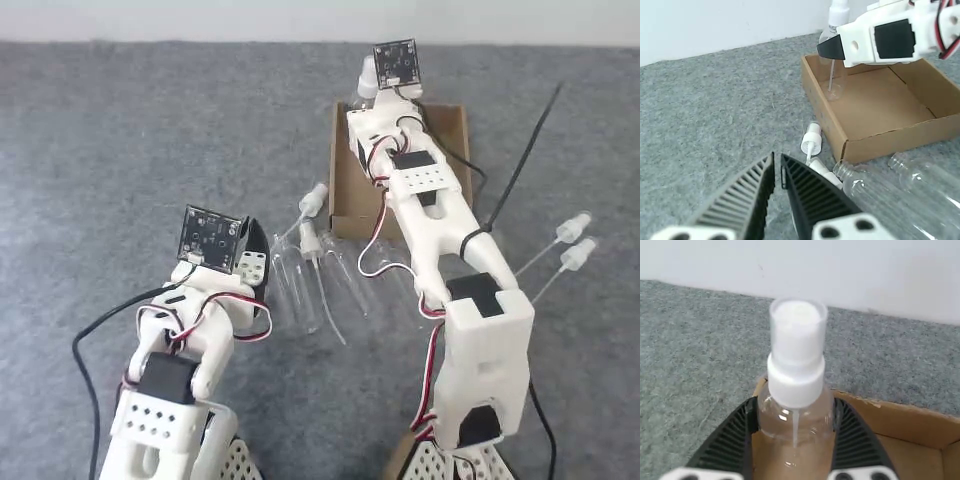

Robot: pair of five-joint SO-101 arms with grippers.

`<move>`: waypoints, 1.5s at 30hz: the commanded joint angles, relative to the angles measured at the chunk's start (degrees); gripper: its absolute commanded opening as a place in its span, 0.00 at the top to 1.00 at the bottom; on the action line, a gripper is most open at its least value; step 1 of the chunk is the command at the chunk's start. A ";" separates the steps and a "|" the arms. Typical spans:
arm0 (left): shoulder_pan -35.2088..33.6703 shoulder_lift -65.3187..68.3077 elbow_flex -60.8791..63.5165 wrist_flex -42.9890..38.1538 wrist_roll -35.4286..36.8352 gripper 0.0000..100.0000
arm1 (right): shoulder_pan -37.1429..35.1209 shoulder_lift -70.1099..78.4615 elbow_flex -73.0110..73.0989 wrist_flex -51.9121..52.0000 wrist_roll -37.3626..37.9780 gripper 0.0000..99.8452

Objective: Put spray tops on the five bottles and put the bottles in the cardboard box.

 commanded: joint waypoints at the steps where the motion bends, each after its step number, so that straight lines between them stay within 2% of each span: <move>1: -0.09 -1.23 -0.48 -1.49 -0.26 0.99 | 0.04 -0.92 -3.78 -1.01 -0.26 0.99; 25: -0.09 -1.23 -0.48 -1.49 -0.26 0.99 | -1.01 -1.10 -3.60 -1.01 -0.18 0.98; 33: -0.09 -1.23 -0.40 -1.49 -0.26 0.99 | -1.01 -1.01 -3.52 -0.92 -0.18 0.80; 39: -0.09 -1.23 -0.40 -1.49 -0.26 0.99 | -0.92 -1.36 -3.52 -0.92 -0.18 0.78; 45: -0.09 -1.23 -0.40 -1.49 -0.35 0.99 | -1.10 -1.45 -3.78 1.27 -0.18 0.70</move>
